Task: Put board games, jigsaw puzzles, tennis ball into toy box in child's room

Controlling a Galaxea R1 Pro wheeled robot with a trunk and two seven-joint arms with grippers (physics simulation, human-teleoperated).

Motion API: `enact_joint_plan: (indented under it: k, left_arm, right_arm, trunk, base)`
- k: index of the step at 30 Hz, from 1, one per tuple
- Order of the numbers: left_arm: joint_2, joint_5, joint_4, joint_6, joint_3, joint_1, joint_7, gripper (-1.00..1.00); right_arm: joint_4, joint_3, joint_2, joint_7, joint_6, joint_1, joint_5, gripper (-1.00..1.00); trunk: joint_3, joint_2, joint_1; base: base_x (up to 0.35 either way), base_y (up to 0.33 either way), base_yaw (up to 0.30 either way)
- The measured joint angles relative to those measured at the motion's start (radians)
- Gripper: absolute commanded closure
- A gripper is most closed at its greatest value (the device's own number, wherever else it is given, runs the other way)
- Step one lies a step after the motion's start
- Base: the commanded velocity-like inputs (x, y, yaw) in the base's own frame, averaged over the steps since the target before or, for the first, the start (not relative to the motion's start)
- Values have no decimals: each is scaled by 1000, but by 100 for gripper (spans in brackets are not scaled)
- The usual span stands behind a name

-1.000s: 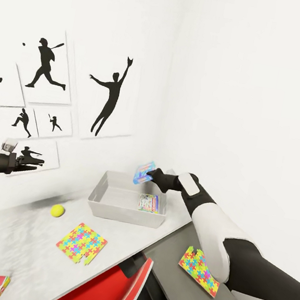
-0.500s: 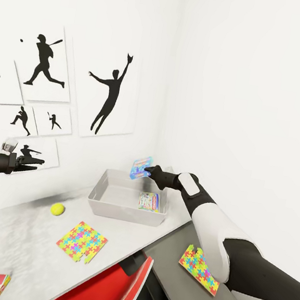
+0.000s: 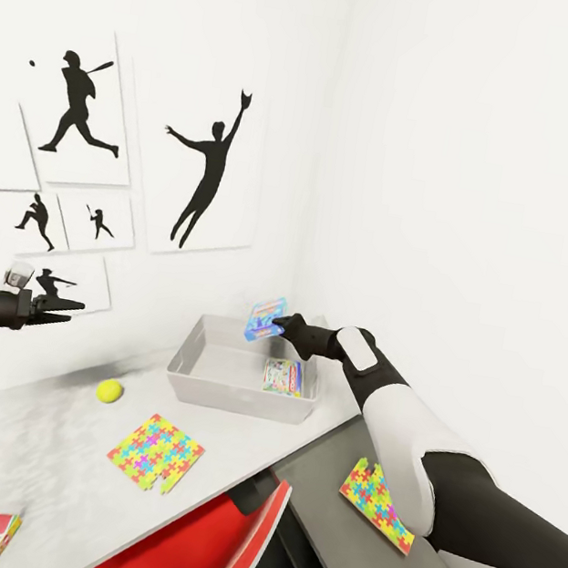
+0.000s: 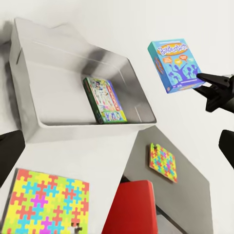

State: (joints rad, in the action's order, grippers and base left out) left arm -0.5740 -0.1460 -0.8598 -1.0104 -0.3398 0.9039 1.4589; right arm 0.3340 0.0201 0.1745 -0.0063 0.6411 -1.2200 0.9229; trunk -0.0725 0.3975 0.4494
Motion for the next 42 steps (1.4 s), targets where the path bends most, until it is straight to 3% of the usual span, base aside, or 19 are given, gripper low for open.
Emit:
enact_joint_plan:
  k: [13,23,28,30,38,42]
  left_arm:
    - [-1,6,0,-2,-9,1,1,-100]
    - [-2,15,0,-4,-15,2,12,-100]
    - [-4,65,-2,-11,-12,3,74,-100]
    - [-5,75,-4,-20,-3,3,104,-100]
    - [-8,83,-5,-25,68,3,105,-100]
    - [-7,83,-5,-25,84,3,105,-100]
  right_arm:
    - [0,11,0,7,15,0,2,100]
    - [1,47,0,99,31,0,9,100]
    - [1,51,0,107,31,0,8,100]
    - [1,52,0,108,30,0,8,100]
    - [1,52,0,109,28,0,7,100]
    - [1,53,0,109,28,0,7,100]
  trunk:
    - [-21,0,0]
    - [-37,0,0]
    - [-45,0,0]
    - [-48,0,0]
    - [-61,0,0]
    - [-68,0,0]
  base:
    - [0,0,0]
    - [0,0,0]
    - [0,0,0]
    - [0,0,0]
    - [0,0,0]
    - [0,0,0]
